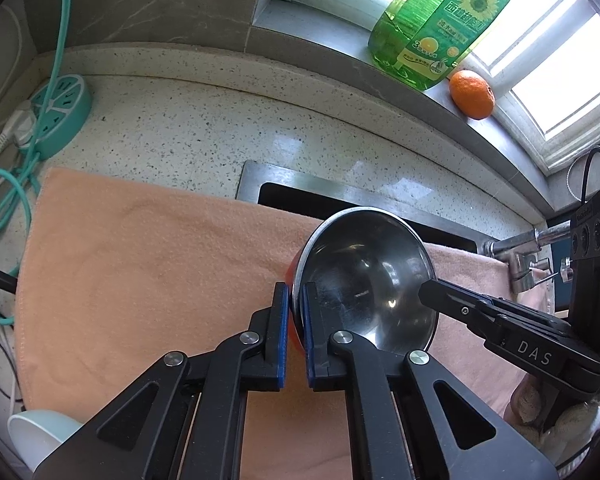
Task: Organize plates and bowls
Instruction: 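Close the right tool on the red-bottomed bowl rim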
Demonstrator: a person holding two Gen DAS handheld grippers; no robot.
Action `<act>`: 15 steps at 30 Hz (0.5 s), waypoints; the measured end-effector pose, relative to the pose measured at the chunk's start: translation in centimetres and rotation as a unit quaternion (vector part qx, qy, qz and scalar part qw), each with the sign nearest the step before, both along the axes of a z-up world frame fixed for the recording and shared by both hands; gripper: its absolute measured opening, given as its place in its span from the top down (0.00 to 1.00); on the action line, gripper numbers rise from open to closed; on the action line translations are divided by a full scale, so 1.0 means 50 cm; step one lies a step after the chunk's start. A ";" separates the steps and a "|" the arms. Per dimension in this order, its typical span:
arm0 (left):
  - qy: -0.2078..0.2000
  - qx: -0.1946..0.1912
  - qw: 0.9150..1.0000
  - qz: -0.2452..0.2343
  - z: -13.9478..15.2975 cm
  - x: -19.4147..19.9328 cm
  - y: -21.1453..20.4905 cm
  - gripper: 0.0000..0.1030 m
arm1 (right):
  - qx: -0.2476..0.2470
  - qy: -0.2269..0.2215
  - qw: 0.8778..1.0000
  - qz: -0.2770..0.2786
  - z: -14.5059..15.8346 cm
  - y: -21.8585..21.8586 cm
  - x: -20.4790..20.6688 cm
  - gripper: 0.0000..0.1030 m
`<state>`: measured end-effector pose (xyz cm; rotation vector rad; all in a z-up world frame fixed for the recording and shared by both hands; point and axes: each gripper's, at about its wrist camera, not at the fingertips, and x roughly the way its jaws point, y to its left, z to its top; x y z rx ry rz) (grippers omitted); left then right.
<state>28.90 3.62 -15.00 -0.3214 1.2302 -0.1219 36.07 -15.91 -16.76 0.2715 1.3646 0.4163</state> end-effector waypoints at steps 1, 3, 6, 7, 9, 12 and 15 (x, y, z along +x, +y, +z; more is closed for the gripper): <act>-0.001 0.001 1.000 0.000 0.002 -0.002 -0.001 0.95 | -0.002 -0.001 1.000 0.001 0.002 0.001 -0.002 0.95; -0.002 0.001 1.000 -0.001 0.005 -0.007 -0.001 0.95 | -0.002 0.000 1.000 0.001 0.006 -0.001 -0.006 0.95; -0.005 -0.001 1.000 -0.003 0.013 -0.018 -0.001 0.95 | 0.000 -0.001 1.000 0.000 0.016 -0.004 -0.012 0.95; -0.007 -0.002 1.000 -0.003 0.018 -0.022 -0.001 0.95 | 0.001 -0.002 1.000 0.000 0.022 -0.006 -0.016 0.95; -0.011 -0.005 1.000 -0.003 0.027 -0.030 0.000 0.95 | 0.005 -0.004 1.000 0.000 0.034 -0.008 -0.023 0.95; -0.017 -0.009 1.000 -0.003 0.043 -0.042 0.000 0.95 | 0.007 -0.011 1.000 0.000 0.056 -0.011 -0.033 0.95; -0.025 -0.013 1.000 -0.004 0.061 -0.057 0.002 0.95 | 0.008 -0.018 1.000 0.002 0.081 -0.012 -0.047 0.95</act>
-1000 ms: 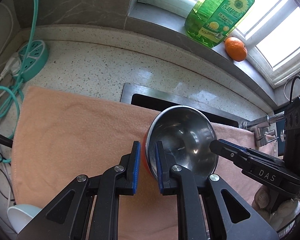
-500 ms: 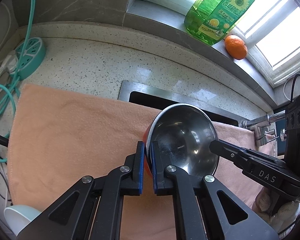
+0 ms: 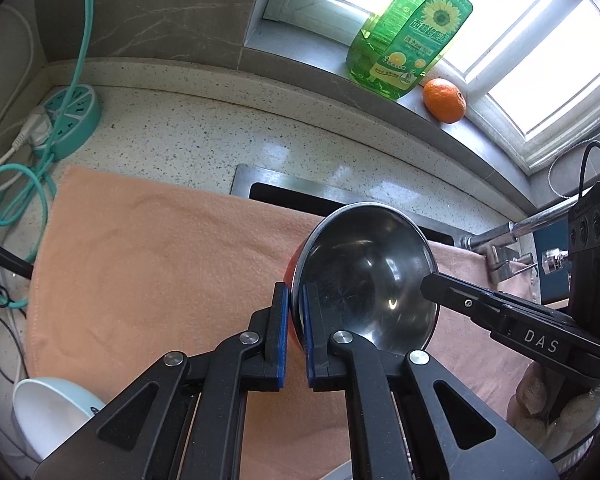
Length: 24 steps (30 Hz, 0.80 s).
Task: Organize plates and bowls
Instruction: 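Close the right tool on the red-bottomed bowl rim, then lift the red-bottomed bowl with the right tool toward the large steel bowl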
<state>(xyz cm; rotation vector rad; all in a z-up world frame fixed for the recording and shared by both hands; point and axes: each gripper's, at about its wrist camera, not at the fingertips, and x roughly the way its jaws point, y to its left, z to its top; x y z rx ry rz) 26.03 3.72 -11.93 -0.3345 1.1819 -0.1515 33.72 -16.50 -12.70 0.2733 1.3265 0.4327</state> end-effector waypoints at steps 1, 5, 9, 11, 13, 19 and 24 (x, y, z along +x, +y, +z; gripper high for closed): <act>-0.003 -0.002 1.000 -0.001 0.007 -0.006 0.000 0.95 | 0.001 -0.003 1.000 0.000 0.008 -0.001 -0.006 0.95; -0.014 -0.005 1.000 -0.004 0.036 -0.031 0.002 0.95 | 0.005 -0.013 1.000 0.003 0.045 -0.002 -0.031 0.95; -0.022 -0.012 1.000 -0.006 0.063 -0.058 0.006 0.95 | 0.008 -0.023 1.000 0.006 0.080 0.000 -0.064 0.95; -0.028 -0.012 1.000 -0.007 0.078 -0.073 0.008 0.95 | 0.011 -0.028 1.000 0.008 0.096 0.003 -0.080 0.95; -0.033 -0.010 0.999 -0.008 0.089 -0.090 0.012 0.95 | 0.012 -0.032 0.999 0.010 0.110 0.007 -0.099 0.95; -0.046 -0.012 0.999 -0.007 0.117 -0.141 0.027 0.95 | 0.016 -0.040 0.999 0.017 0.138 0.023 -0.149 0.94; -0.059 -0.018 0.998 -0.004 0.139 -0.192 0.050 0.95 | 0.021 -0.041 0.999 0.026 0.151 0.039 -0.196 0.94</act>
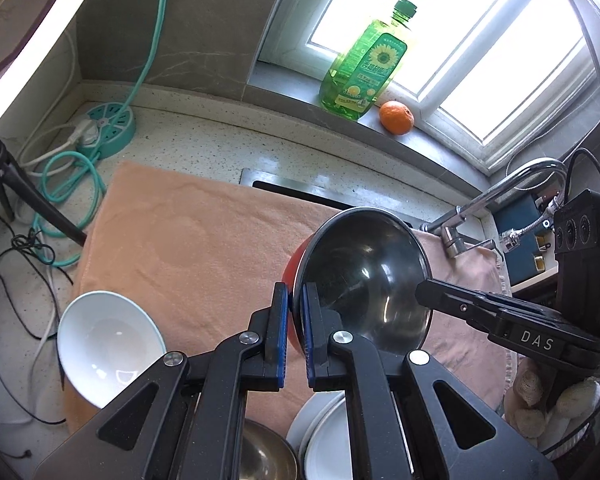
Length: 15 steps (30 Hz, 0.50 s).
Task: Organize plates and bowls
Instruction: 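Lift the red-bottomed bowl with the right tool toward the large steel bowl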
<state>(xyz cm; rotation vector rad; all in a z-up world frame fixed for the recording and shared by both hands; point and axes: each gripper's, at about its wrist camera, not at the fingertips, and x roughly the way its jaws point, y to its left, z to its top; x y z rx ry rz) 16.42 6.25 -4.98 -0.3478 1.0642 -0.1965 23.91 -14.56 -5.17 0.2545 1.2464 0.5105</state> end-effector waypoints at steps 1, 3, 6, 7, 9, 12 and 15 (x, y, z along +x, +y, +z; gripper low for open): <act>-0.003 0.000 1.000 0.001 0.004 -0.010 0.005 0.95 | 0.002 0.001 1.000 0.003 0.002 0.004 -0.010 0.94; -0.008 -0.001 1.000 0.004 0.011 -0.031 0.016 0.95 | 0.004 0.001 1.000 0.010 0.004 0.015 -0.029 0.94; -0.014 0.000 1.000 0.009 0.017 -0.061 0.029 0.95 | 0.006 0.000 1.000 0.017 0.005 0.029 -0.057 0.94; -0.016 0.001 1.000 0.010 0.017 -0.071 0.033 0.95 | 0.006 0.000 1.000 0.019 0.006 0.035 -0.066 0.94; -0.015 -0.002 1.000 0.014 0.017 -0.088 0.043 0.95 | 0.007 -0.001 1.000 0.024 0.008 0.045 -0.081 0.94; -0.014 -0.009 1.000 0.021 0.014 -0.110 0.058 0.95 | 0.007 -0.002 0.999 0.032 0.008 0.061 -0.103 0.94; -0.011 -0.012 1.000 0.027 0.008 -0.137 0.074 0.95 | 0.006 -0.003 0.999 0.041 0.008 0.078 -0.126 0.94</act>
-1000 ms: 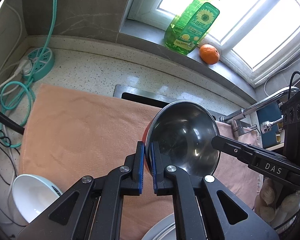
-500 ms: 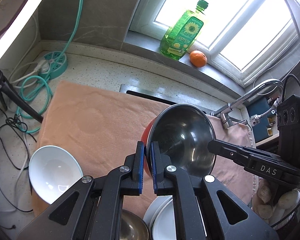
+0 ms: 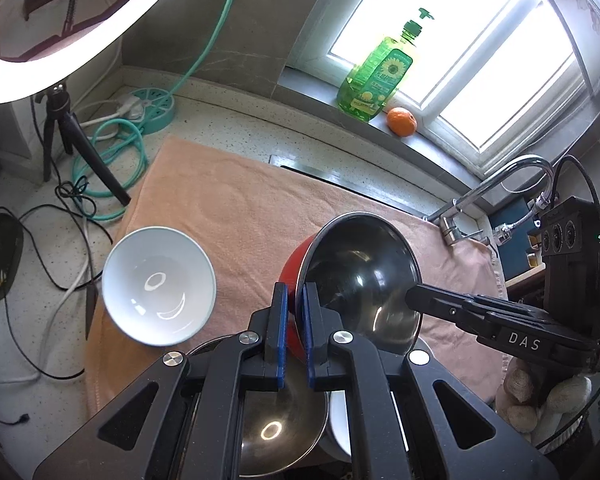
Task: Organize plates and bowls
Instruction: 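Lift the red-bottomed bowl with the right tool toward the large steel bowl, then lower the red-bottomed bowl into the large steel bowl and open the right tool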
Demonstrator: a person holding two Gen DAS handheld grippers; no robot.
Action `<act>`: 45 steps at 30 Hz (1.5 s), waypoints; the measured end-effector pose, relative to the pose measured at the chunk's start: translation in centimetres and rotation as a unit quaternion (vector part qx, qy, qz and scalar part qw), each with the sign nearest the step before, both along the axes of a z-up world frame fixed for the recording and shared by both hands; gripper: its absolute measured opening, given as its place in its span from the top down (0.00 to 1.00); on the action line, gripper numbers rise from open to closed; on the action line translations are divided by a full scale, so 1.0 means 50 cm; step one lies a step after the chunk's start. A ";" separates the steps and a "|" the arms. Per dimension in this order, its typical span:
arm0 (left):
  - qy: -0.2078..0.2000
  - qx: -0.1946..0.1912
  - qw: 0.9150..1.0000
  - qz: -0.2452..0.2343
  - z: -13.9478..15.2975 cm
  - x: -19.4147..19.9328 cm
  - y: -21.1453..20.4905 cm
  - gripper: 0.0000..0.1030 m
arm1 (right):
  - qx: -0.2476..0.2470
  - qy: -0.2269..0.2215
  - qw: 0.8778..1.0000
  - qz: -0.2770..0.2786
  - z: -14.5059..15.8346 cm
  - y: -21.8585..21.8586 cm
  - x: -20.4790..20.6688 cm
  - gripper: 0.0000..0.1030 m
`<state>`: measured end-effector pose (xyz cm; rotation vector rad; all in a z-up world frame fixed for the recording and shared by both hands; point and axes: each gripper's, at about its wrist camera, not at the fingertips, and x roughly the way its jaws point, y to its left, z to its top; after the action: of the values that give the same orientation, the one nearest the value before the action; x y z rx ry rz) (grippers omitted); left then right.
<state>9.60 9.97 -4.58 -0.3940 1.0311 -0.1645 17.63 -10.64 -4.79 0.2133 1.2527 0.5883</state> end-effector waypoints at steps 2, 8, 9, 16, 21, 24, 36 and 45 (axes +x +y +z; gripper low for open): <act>0.003 -0.003 1.000 0.004 -0.005 -0.016 0.012 0.95 | -0.002 0.000 1.000 0.006 -0.003 0.011 -0.014 0.94; 0.011 -0.006 1.000 0.017 -0.024 -0.064 0.035 0.95 | -0.015 0.001 0.999 0.029 -0.020 0.047 -0.058 0.94; 0.012 -0.005 1.000 0.019 -0.028 -0.069 0.038 0.95 | -0.018 0.000 0.999 0.032 -0.023 0.054 -0.065 0.94; 0.032 -0.016 0.999 0.036 -0.070 -0.115 0.061 0.95 | -0.042 -0.002 0.998 0.052 -0.053 0.089 -0.104 0.94; 0.053 -0.020 0.997 0.042 -0.107 -0.136 0.066 0.95 | -0.066 -0.001 0.996 0.065 -0.081 0.113 -0.125 0.94; 0.061 -0.019 0.997 0.043 -0.122 -0.146 0.066 0.95 | -0.074 0.001 0.995 0.069 -0.095 0.120 -0.133 0.94; 0.085 0.009 0.996 0.033 -0.155 -0.154 0.063 0.95 | -0.102 0.012 0.991 0.087 -0.138 0.145 -0.142 0.94; 0.098 0.023 0.995 0.026 -0.173 -0.147 0.055 0.95 | -0.121 0.005 0.988 0.097 -0.147 0.157 -0.143 0.94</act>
<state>2.27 12.73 -13.21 -0.4012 1.2141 -0.0552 10.47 -2.78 -12.14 -0.1096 1.3509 0.5963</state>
